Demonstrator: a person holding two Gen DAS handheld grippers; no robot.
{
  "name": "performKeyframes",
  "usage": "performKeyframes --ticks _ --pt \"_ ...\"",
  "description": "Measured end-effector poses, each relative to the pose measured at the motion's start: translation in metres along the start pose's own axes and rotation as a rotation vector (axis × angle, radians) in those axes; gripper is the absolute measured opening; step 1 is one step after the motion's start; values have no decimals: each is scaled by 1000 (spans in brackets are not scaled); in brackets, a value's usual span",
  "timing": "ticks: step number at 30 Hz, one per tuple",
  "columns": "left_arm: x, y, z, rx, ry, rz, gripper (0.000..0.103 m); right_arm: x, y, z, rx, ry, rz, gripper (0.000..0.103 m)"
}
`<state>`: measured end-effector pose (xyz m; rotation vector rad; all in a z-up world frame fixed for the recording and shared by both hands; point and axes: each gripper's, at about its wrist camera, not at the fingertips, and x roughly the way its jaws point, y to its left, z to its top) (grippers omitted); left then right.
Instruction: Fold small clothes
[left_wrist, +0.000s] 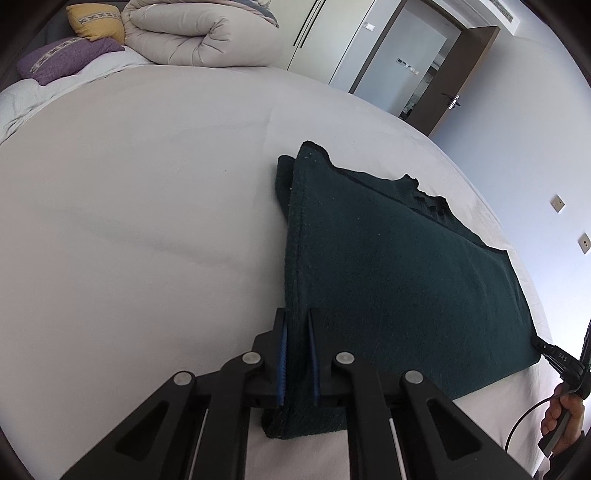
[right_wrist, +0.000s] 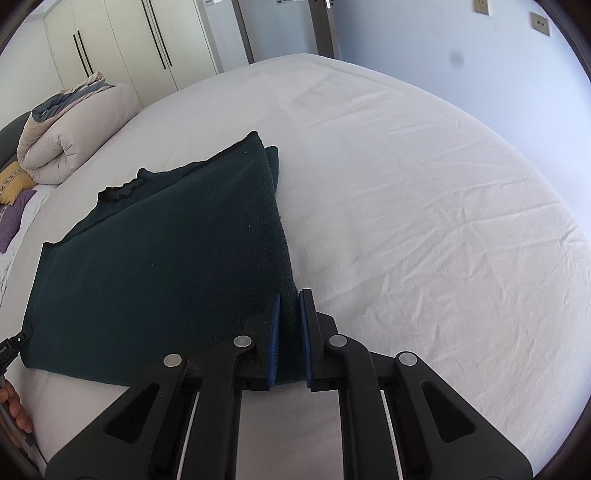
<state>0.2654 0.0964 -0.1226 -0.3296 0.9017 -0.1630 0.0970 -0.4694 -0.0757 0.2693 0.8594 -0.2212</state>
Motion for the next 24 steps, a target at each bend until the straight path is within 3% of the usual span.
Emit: performKeyframes --ticks 18,22,24 --pt "-2 2 -11 -14 27 43 9 13 -12 -8 56 55 30 9" --pt "-3 11 -9 -66 1 17 29 8 -12 -6 26 68 34 15" --pt "-11 13 -5 -91 -22 35 42 -1 -18 -6 74 77 35 31"
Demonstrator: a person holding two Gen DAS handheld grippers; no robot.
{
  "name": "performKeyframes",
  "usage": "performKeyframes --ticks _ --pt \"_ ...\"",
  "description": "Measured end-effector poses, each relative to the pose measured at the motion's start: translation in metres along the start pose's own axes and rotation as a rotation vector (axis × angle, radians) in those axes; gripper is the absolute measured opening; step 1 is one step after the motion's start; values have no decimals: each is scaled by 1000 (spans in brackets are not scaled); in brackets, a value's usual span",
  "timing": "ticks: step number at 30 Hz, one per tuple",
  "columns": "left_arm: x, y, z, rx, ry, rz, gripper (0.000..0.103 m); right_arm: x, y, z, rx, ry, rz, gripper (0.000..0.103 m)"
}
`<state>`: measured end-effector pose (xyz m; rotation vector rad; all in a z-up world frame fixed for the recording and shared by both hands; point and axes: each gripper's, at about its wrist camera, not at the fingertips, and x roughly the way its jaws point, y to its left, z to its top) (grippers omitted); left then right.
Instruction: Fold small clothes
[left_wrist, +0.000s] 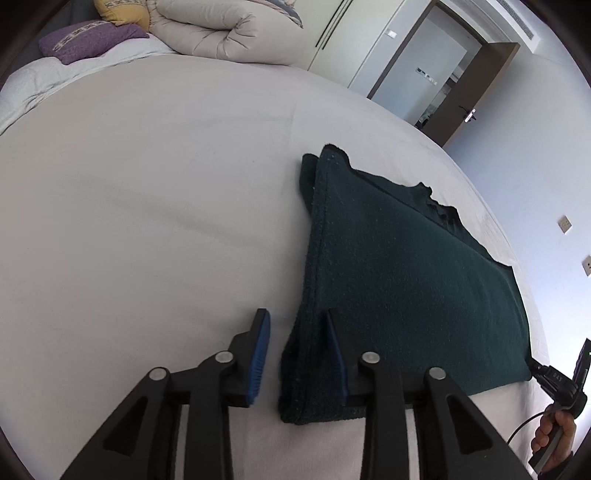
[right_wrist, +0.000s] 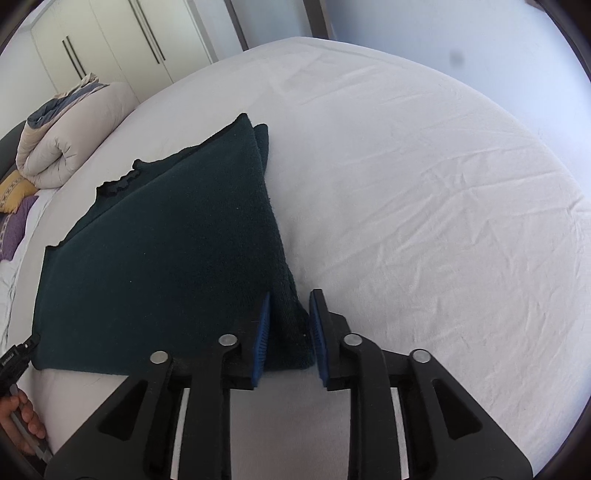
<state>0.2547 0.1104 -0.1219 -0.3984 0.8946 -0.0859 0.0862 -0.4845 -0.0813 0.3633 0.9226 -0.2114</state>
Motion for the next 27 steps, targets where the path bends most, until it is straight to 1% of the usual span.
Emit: performKeyframes --ticks 1,2,4,5,7,9,11,13,14,15,17,18,19,20,21,22,24,27 --pt "-6 0 2 -4 -28 12 48 -8 -5 -2 35 -9 -5 36" --pt "-13 -1 5 1 -61 21 49 -18 -9 -5 66 -33 -3 47" --pt "-26 -4 9 21 -130 32 49 -39 -10 -8 99 -87 31 48" --pt "-31 -8 11 34 -162 15 49 -49 -7 -8 107 -101 72 48" --pt "-35 -22 12 85 -195 -29 49 -59 11 -5 117 -99 202 47" --pt "-30 -40 11 148 -185 -50 53 -53 45 -2 89 -41 359 45" --pt "-16 -55 6 209 -154 -56 54 -36 90 -5 35 45 494 45" --pt "2 -67 0 261 -105 -42 54 -12 129 -12 18 130 586 45" --pt "12 -71 -3 283 -62 -33 54 5 147 -17 15 198 632 45" --pt "21 -72 -5 293 -35 -24 54 21 160 -23 26 251 652 45" --pt "31 -71 -7 297 -9 -7 54 49 178 -37 48 320 647 45" --pt "32 -71 -7 296 -3 -5 54 60 183 -43 45 343 654 41" --pt "32 -71 -6 300 1 1 54 64 182 -46 45 326 636 34" --pt "31 -70 -6 304 5 8 54 64 175 -45 56 315 640 29" --pt "31 -69 -6 304 7 7 53 64 166 -43 83 316 674 29" --pt "31 -67 -6 298 9 3 53 63 153 -41 113 302 682 29" --pt "30 -64 -5 281 9 -9 53 58 115 -35 168 256 665 28" --pt "29 -60 -3 258 7 -25 53 44 42 -30 305 177 633 24"
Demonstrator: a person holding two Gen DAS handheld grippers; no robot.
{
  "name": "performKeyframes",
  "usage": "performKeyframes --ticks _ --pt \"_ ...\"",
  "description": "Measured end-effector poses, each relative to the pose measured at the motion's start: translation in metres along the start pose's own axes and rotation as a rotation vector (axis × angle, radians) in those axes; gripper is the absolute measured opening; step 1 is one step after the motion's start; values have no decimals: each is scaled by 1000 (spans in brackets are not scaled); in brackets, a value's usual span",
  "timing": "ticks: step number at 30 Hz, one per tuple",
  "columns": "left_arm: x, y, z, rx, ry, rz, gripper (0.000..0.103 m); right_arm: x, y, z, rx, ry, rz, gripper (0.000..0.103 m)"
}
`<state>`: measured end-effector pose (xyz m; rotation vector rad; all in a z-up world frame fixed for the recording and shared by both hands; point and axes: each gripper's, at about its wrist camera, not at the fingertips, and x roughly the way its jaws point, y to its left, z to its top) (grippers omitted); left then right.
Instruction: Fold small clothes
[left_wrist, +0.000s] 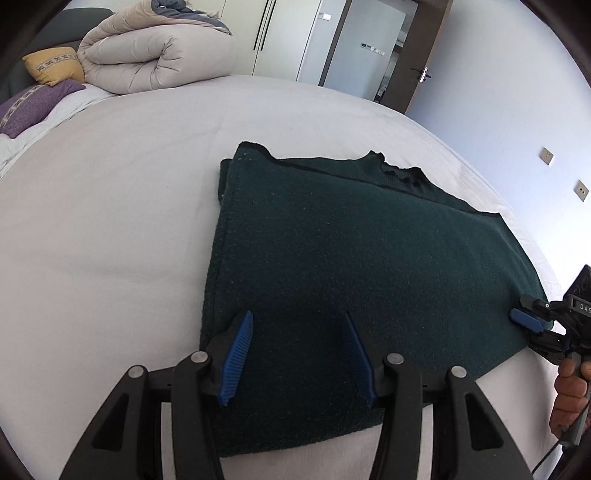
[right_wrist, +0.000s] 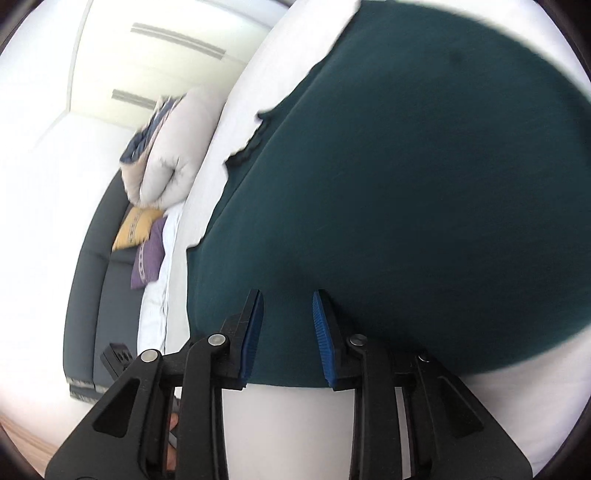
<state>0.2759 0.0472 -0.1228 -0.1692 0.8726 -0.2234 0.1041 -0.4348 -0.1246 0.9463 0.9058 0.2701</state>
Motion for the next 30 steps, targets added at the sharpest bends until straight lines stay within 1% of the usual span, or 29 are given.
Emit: performKeyframes --ticks 2,3,6,7,8,10,12,13,16,20,22,23,25,27,30 --pt "-2 3 0 -18 -3 -10 53 -42 -32 10 77 -95 7 24" --pt "-2 3 0 -19 -2 -11 53 -61 -47 14 115 -139 -3 24" --pt "-2 -1 -2 1 1 13 53 -112 -69 20 164 -271 -89 25" --pt "-2 -4 -3 13 4 27 53 -126 -71 18 182 -308 -122 29" --pt "-1 -7 -4 28 7 43 53 -137 -69 16 191 -340 -167 29" --pt "0 -14 -6 59 10 78 55 -147 -61 17 171 -372 -162 29" --pt "1 -18 -7 79 14 99 57 -140 -38 21 110 -366 -163 29" --pt "1 -19 -7 87 16 108 58 -130 -22 24 63 -347 -164 29" --pt "3 -21 -8 99 24 121 58 -83 27 35 -62 -249 -132 29" --pt "4 -22 -8 107 28 131 59 7 87 43 -161 -117 -101 29" --pt "5 -23 -9 114 29 137 59 47 110 40 -182 -52 -80 29" --pt "5 -23 -9 116 29 140 59 68 117 40 -184 -21 -68 29" --pt "6 -25 -9 121 30 147 60 106 129 40 -194 20 -71 29" --pt "6 -26 -9 124 31 150 60 136 131 41 -191 58 -83 29" --pt "6 -26 -9 121 32 147 60 162 118 49 -183 62 -141 28"
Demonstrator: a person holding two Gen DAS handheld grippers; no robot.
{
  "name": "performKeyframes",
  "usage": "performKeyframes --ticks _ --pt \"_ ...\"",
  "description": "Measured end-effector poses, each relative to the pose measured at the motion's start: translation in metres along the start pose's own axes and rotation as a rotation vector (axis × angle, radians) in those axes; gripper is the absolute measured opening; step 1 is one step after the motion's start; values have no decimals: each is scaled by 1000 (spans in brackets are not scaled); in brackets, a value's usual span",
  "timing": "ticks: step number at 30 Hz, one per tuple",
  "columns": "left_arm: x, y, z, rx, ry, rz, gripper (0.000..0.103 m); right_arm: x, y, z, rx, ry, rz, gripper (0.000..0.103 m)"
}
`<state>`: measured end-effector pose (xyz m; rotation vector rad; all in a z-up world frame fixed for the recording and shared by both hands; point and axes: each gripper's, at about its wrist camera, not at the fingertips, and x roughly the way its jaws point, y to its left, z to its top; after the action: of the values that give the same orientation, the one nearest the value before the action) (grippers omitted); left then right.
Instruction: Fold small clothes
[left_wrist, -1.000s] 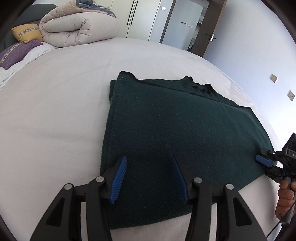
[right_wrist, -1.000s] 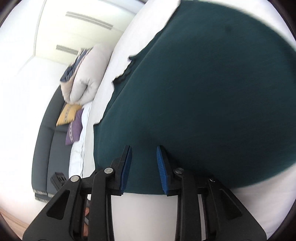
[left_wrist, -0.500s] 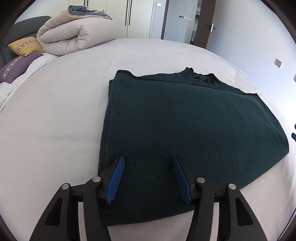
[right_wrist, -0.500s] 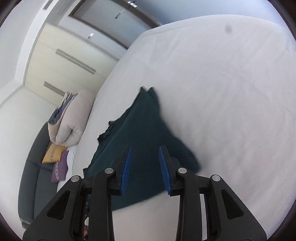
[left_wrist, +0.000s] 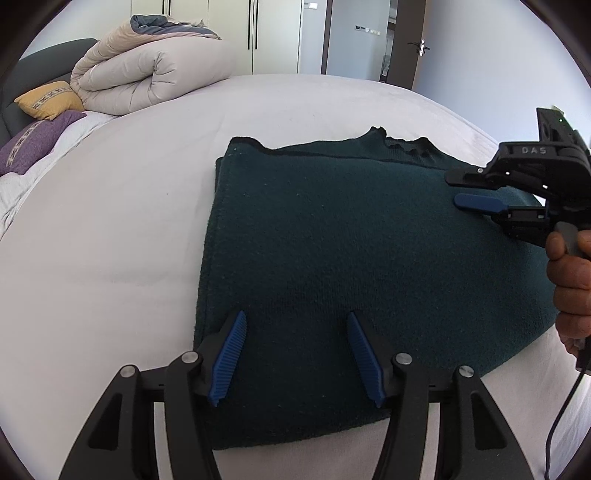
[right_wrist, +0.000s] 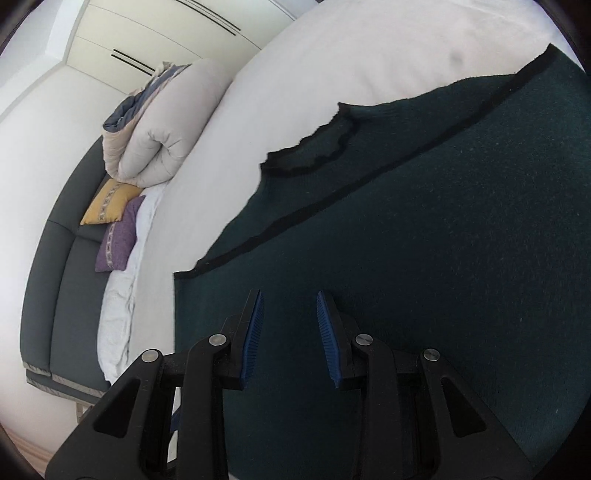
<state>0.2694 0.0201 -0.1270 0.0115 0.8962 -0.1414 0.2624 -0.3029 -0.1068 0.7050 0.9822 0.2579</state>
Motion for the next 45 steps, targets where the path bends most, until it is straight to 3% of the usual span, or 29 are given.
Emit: performKeyframes --ticks 4,8,11,14,15,17,18,19,21,26,30,33,37,41,45 --pt "0 0 0 1 1 2 60 1 -22 14 59 -59 13 28" --pt "0 0 0 1 -1 2 60 -34 -54 23 126 -143 -19 28" --pt "-1 0 -1 0 -5 -2 61 -73 -80 22 184 -241 -97 28" --pt "-5 5 1 -21 -12 -38 65 -98 -95 15 234 -284 -87 30" --pt "-9 9 2 -37 -12 -66 68 -105 -94 11 220 -287 -86 32" --pt "-22 24 7 -95 -28 -112 73 -115 -90 4 187 -285 -69 60" --pt "-30 35 9 -127 -53 -116 83 -122 -86 -1 167 -283 -53 62" --pt "-39 48 11 -160 -83 -100 97 -122 -80 -2 140 -277 -37 63" --pt "-46 75 13 -233 -106 -97 102 -120 -64 -4 77 -254 -16 63" --pt "-8 122 10 -440 70 -350 91 -103 -28 -5 -19 -139 81 63" --pt "4 120 12 -460 123 -442 91 -83 -10 -11 -24 -46 155 63" --pt "7 106 13 -448 166 -557 90 -65 -2 -16 -29 4 177 63" --pt "15 96 13 -435 203 -539 90 -57 2 -22 -16 37 197 61" --pt "23 112 10 -556 240 -666 90 -47 11 -23 -17 60 219 61" --pt "27 119 4 -632 282 -734 72 -33 19 -20 -5 84 242 61"
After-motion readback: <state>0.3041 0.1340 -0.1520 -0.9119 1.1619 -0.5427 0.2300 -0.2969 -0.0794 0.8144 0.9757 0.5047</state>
